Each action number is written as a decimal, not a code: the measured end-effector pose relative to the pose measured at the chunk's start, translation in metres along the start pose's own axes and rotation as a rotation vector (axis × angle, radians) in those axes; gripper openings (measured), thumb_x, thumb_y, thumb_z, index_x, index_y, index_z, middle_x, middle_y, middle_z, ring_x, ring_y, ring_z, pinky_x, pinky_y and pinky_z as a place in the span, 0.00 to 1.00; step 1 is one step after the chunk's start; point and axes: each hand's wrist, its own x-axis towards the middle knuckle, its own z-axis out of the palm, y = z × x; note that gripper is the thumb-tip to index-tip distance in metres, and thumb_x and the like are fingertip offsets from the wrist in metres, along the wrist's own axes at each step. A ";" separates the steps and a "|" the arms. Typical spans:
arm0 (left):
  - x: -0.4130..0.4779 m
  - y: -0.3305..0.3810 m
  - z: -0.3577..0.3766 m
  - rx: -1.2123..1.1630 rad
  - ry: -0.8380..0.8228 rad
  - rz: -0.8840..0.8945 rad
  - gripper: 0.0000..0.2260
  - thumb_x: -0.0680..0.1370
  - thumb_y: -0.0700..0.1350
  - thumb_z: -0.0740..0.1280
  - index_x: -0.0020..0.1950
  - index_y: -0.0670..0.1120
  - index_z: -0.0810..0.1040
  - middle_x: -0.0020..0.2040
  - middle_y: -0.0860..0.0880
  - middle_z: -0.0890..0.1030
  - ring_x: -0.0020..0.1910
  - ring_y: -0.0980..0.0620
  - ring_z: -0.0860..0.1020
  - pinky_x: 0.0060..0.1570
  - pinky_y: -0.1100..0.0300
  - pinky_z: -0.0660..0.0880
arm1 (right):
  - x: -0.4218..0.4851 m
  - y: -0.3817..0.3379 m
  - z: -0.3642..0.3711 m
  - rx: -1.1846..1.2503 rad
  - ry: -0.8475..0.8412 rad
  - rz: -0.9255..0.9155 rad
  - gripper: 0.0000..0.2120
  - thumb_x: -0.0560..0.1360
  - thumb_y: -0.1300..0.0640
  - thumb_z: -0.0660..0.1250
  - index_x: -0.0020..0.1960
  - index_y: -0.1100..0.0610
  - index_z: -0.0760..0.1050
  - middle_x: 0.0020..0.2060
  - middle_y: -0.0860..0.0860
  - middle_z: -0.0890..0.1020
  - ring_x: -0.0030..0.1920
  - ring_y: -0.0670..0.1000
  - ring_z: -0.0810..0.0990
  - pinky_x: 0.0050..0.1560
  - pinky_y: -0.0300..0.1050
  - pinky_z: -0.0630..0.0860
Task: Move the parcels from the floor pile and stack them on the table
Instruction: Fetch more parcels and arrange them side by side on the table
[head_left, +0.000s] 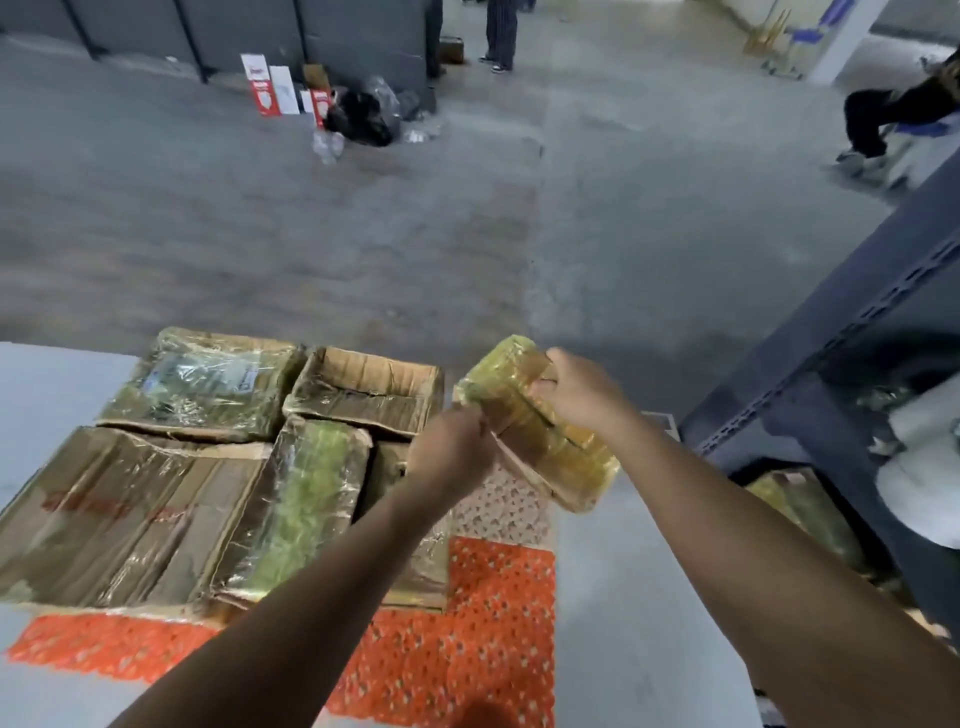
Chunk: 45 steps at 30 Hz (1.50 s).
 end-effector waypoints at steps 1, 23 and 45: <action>0.004 -0.009 0.002 0.071 0.062 0.000 0.12 0.80 0.44 0.57 0.58 0.45 0.76 0.58 0.42 0.78 0.51 0.43 0.77 0.45 0.53 0.74 | 0.009 -0.001 0.004 -0.020 -0.031 -0.026 0.23 0.80 0.49 0.63 0.71 0.57 0.65 0.66 0.57 0.74 0.65 0.60 0.73 0.61 0.54 0.72; 0.008 -0.064 0.029 0.408 -0.137 -0.073 0.27 0.82 0.54 0.56 0.78 0.58 0.46 0.79 0.43 0.50 0.77 0.40 0.44 0.73 0.43 0.53 | 0.072 -0.002 0.039 -0.243 -0.408 -0.291 0.24 0.82 0.50 0.57 0.75 0.58 0.60 0.61 0.54 0.76 0.53 0.52 0.77 0.46 0.45 0.72; 0.006 -0.056 0.029 0.517 -0.202 -0.034 0.29 0.82 0.56 0.49 0.79 0.49 0.42 0.77 0.36 0.46 0.76 0.33 0.45 0.72 0.39 0.57 | 0.034 0.059 0.010 0.350 0.152 0.292 0.32 0.80 0.59 0.63 0.79 0.49 0.50 0.69 0.54 0.72 0.53 0.55 0.79 0.31 0.40 0.66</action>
